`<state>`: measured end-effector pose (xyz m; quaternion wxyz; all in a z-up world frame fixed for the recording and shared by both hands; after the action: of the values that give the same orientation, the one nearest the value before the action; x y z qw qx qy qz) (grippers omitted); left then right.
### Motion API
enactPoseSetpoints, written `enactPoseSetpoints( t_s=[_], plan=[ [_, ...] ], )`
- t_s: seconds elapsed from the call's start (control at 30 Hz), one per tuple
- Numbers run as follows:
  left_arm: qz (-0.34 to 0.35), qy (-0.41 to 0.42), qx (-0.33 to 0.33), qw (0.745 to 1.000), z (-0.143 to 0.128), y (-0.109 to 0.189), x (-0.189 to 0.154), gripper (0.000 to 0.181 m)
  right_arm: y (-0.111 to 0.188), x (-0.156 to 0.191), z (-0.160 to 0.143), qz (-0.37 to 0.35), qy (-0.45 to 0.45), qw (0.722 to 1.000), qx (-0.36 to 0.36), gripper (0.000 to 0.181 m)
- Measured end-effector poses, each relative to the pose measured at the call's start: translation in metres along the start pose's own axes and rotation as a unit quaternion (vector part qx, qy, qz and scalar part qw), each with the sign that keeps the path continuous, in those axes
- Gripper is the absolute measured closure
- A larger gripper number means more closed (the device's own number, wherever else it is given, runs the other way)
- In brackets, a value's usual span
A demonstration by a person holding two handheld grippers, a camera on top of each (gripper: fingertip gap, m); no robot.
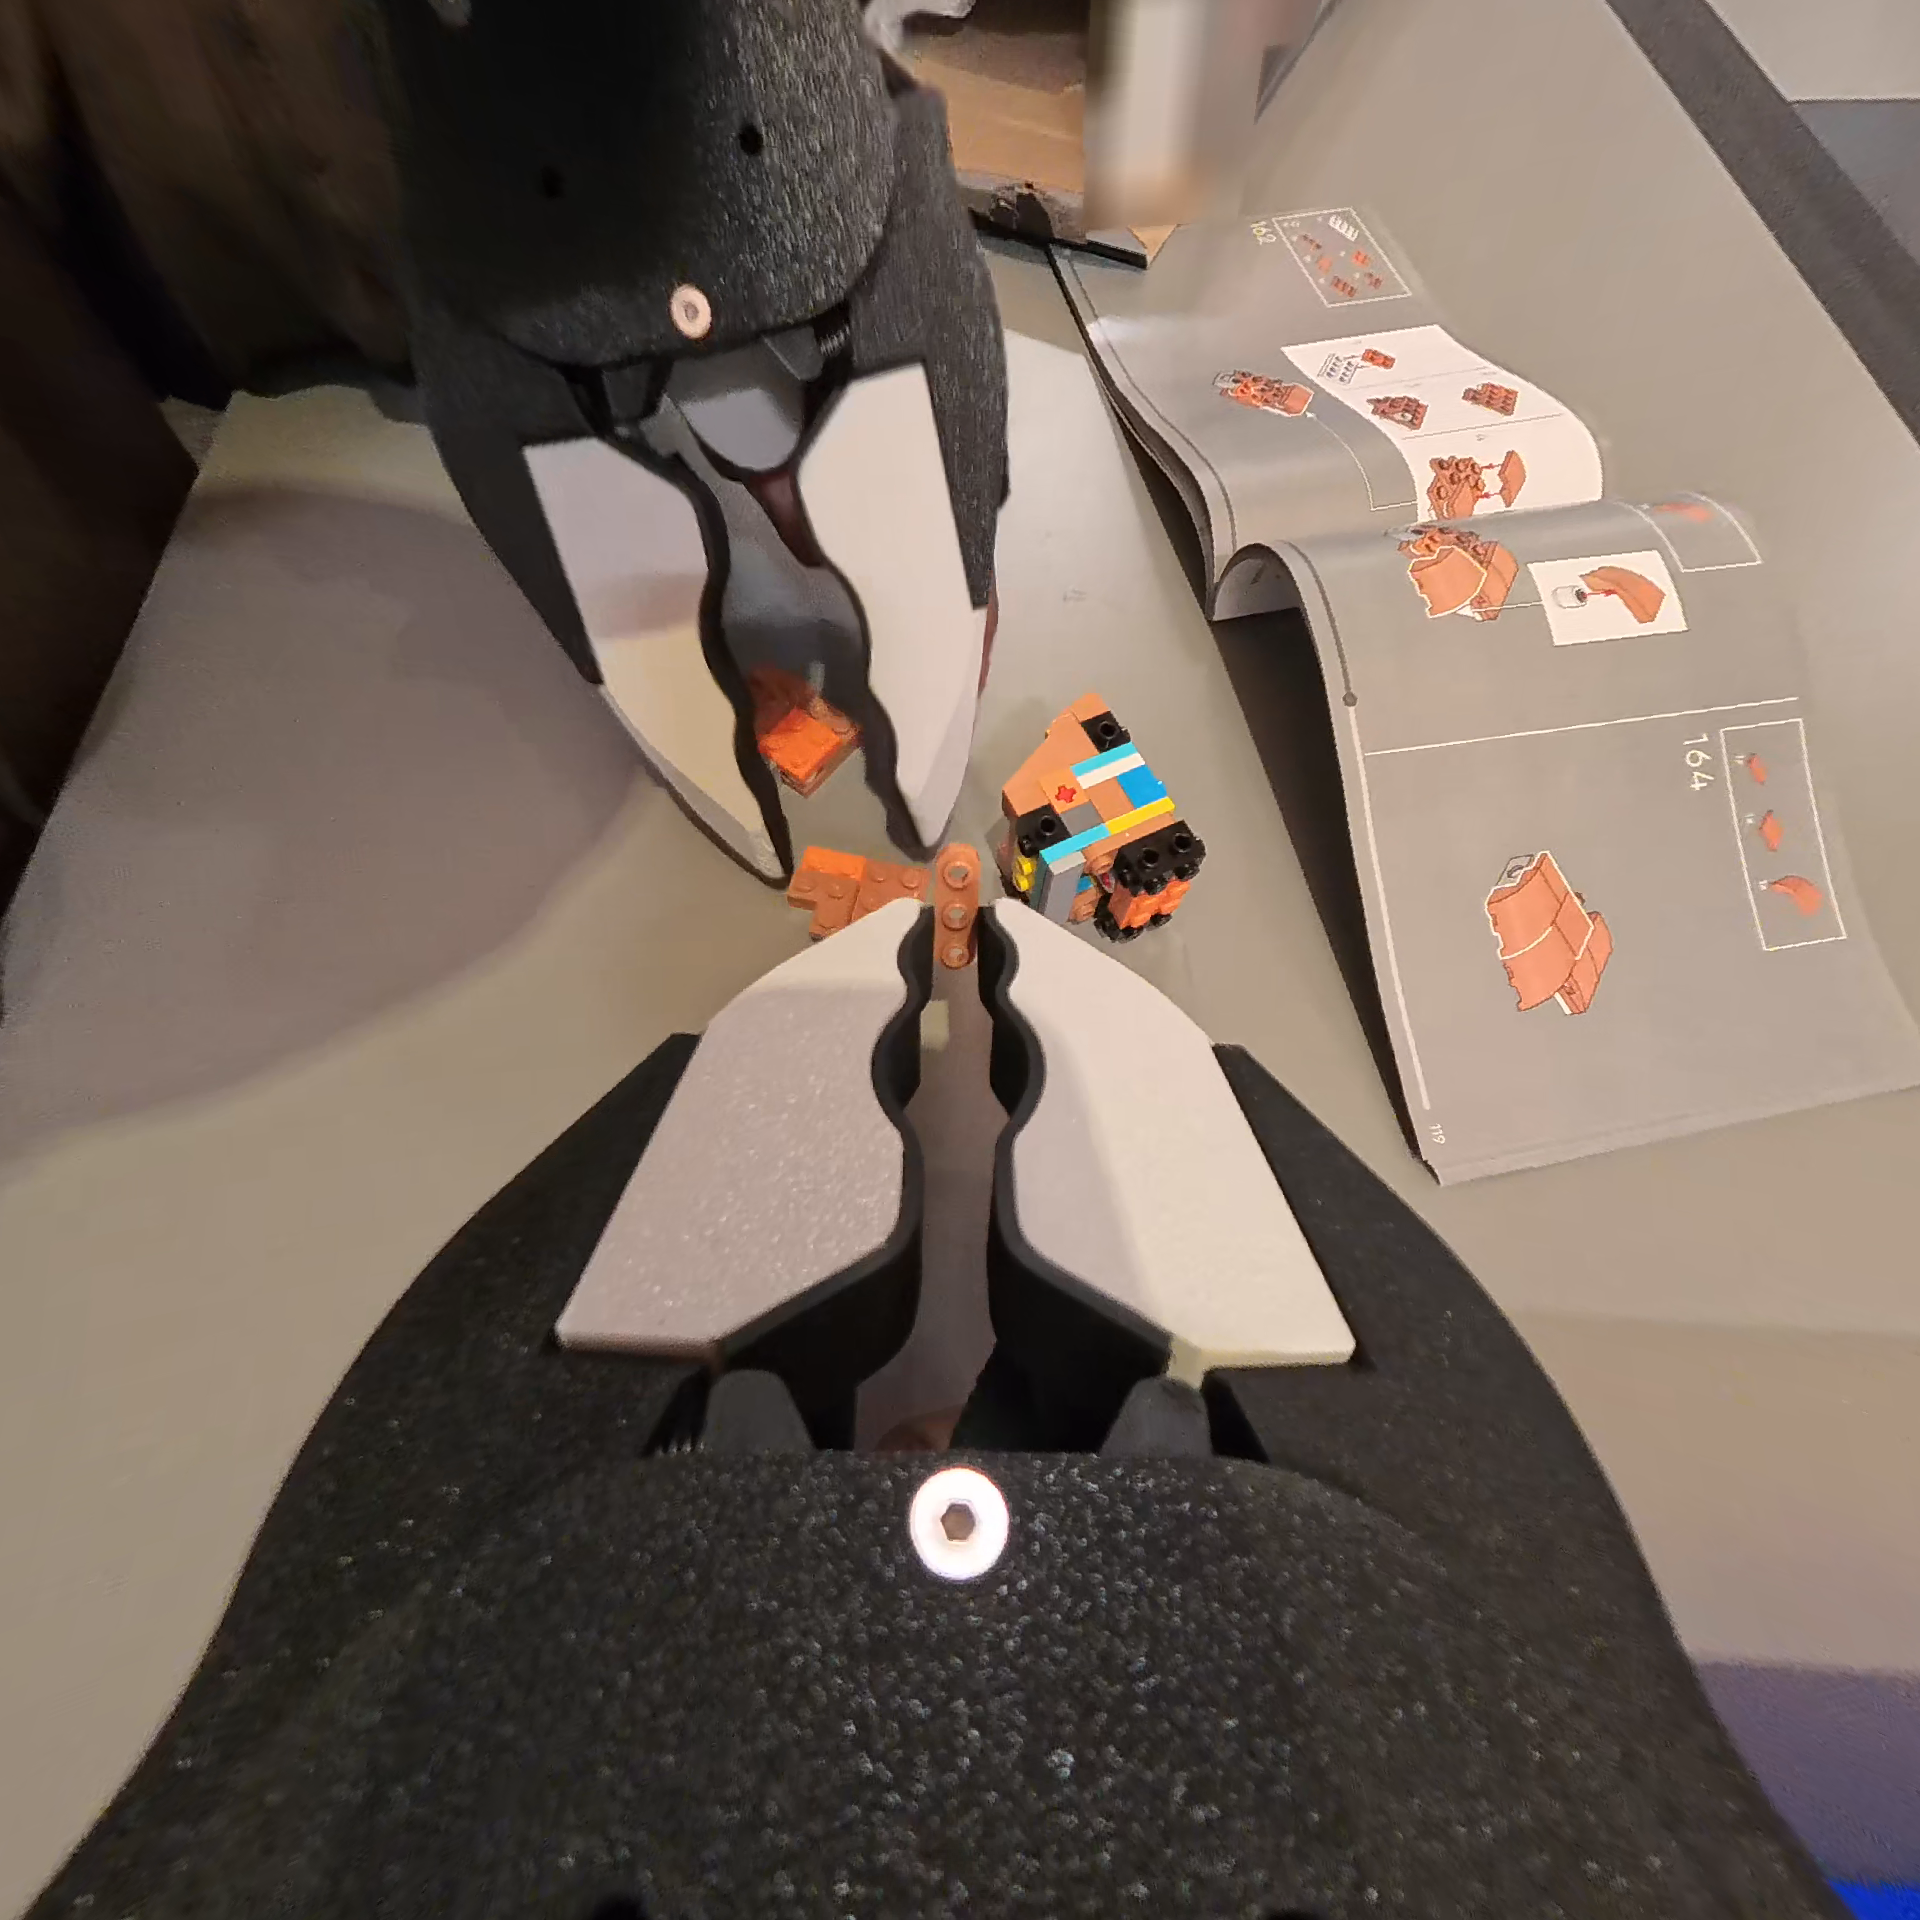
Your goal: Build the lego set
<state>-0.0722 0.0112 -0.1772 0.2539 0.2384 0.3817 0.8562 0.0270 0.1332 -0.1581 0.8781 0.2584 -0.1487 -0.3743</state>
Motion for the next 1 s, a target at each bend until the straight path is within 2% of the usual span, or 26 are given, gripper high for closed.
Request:
enactPoseSetpoints(
  t_s=[0.17, 0.23, 0.43, 0.53, 0.57, 0.73, 0.83, 0.93, 1.0],
  plan=[
    [0.051, 0.096, -0.014, 0.994, 0.01, 0.011, -0.011, 0.14, 0.003, -0.002, -0.005, -0.014, -0.005, 1.0, -0.001, 0.174],
    [0.102, 0.13, -0.008, 0.986, 0.01, 0.008, -0.019, 0.141, 0.005, -0.003, -0.008, -0.019, -0.01, 1.0, -0.003, 0.174],
    [0.201, 0.138, 0.04, 0.969, 0.007, -0.009, -0.039, 0.141, 0.006, -0.006, -0.014, -0.018, -0.02, 1.0, -0.008, 0.174],
    [0.214, 0.118, 0.049, 0.968, 0.008, -0.012, -0.039, 0.155, 0.004, -0.006, -0.015, -0.017, -0.02, 1.0, -0.007, 0.174],
    [0.215, 0.109, 0.054, 0.969, 0.007, -0.012, -0.038, 0.162, 0.004, -0.005, -0.015, -0.018, -0.019, 1.0, -0.007, 0.174],
    [0.171, 0.052, 0.043, 0.983, 0.001, -0.008, -0.026, 0.163, 0.004, -0.004, -0.014, -0.019, -0.017, 1.0, -0.011, 0.174],
    [0.128, -0.023, 0.016, 0.991, -0.005, -0.006, -0.019, 0.164, 0.004, -0.004, -0.014, -0.018, -0.016, 1.0, -0.012, 0.174],
    [0.09, -0.112, -0.022, 0.989, -0.013, -0.003, -0.016, 0.169, 0.003, -0.003, -0.013, -0.016, -0.014, 1.0, -0.014, 0.174],
    [0.072, -0.134, -0.034, 0.988, -0.017, 0.0, -0.013, 0.169, 0.003, -0.002, -0.013, -0.015, -0.013, 1.0, -0.013, 0.174]
  ],
)
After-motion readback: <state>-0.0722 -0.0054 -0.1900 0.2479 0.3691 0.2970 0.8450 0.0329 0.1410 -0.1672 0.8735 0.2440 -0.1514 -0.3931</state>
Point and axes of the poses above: each gripper's, where its closed fingertips meet, y back along the fingers, z out of its top, x = y × z across the jaws, the point moved 9 cm from there along y, back along the fingers, and after that the axes turned 8 degrees about z, right-handed, at the moved point
